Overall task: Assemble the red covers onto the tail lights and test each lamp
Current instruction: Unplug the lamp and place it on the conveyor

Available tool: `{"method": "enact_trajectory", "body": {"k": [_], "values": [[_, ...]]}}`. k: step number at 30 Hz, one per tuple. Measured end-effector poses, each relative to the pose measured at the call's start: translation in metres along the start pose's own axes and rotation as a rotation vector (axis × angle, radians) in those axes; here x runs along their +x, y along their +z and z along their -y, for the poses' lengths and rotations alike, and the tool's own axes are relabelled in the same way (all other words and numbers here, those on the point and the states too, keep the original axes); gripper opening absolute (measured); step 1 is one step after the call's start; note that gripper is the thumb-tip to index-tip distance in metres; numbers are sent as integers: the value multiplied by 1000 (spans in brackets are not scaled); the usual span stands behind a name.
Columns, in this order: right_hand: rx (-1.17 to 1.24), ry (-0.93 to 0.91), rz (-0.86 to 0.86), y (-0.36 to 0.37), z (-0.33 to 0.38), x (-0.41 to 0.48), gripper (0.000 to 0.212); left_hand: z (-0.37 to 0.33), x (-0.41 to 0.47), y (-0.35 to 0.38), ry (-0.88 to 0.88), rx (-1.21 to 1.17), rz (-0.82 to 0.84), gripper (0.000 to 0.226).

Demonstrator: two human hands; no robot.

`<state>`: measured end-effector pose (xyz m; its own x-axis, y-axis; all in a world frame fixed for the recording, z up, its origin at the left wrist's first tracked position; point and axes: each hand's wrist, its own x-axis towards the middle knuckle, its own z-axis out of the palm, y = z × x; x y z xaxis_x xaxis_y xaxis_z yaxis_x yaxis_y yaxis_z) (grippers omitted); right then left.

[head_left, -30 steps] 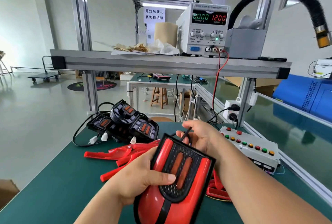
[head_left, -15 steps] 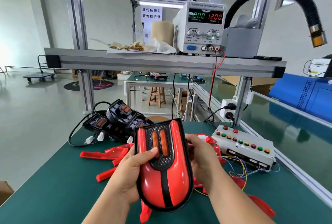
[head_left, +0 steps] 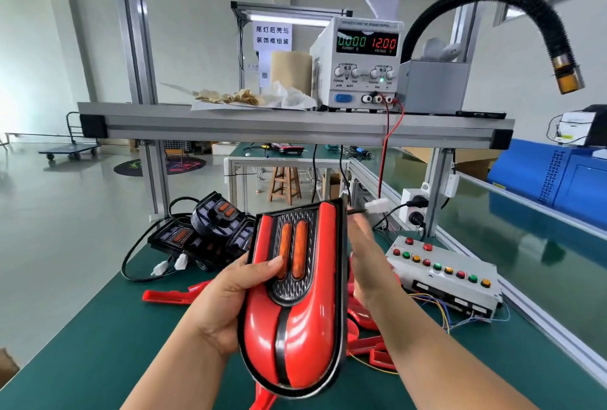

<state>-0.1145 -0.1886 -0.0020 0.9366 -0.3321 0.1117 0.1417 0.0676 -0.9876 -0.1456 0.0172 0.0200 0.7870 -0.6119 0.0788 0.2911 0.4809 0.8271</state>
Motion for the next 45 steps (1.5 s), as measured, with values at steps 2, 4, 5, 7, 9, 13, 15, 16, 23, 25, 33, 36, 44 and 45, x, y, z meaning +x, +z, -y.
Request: {"method": "enact_trajectory", "body": {"k": [2, 4, 5, 7, 9, 13, 15, 16, 23, 25, 33, 36, 44, 45], "values": [[166, -83, -108, -7, 16, 2, 47, -5, 0, -1, 2, 11, 49, 69], [606, -84, -107, -22, 32, 4, 37, -8, 0, -2, 2, 15, 65, 68], [750, -73, -62, -30, 38, 4, 38, -9, 0, -2, 0, 15, 66, 67], [683, -73, 64, -40, 47, 2, 42, -10, 0, -1, -1, 11, 68, 66], [407, -40, 140, -41, 47, -1, 36, -9, 0, -2, 0, 10, 75, 64], [11, 85, 113, -35, 30, -8, 15, -7, 2, -3, -2, -2, 94, 59], [-93, 154, 163, -32, 15, -14, 12, -7, 3, -2, -4, -22, 102, 54], [-98, 201, 188, -28, 8, -19, 17, -7, 3, -1, -6, -35, 104, 50], [179, 368, 128, -1, -18, -45, 36, -6, 7, 0, -3, -31, -10, 71], [288, 355, 73, 3, -16, -48, 47, -4, 10, 2, 22, 44, -134, 66], [318, 375, -4, 19, -17, -59, 52, 16, 22, -1, 52, 231, -398, 39], [297, 299, 20, 19, -21, -63, 51, 16, 26, 1, 39, 235, -431, 37], [256, 203, -230, 9, -9, -66, 34, 34, 24, 2, 23, 220, -349, 40], [278, 214, -269, 6, -5, -66, 34, 42, 19, 3, 39, 252, -335, 44]]}}
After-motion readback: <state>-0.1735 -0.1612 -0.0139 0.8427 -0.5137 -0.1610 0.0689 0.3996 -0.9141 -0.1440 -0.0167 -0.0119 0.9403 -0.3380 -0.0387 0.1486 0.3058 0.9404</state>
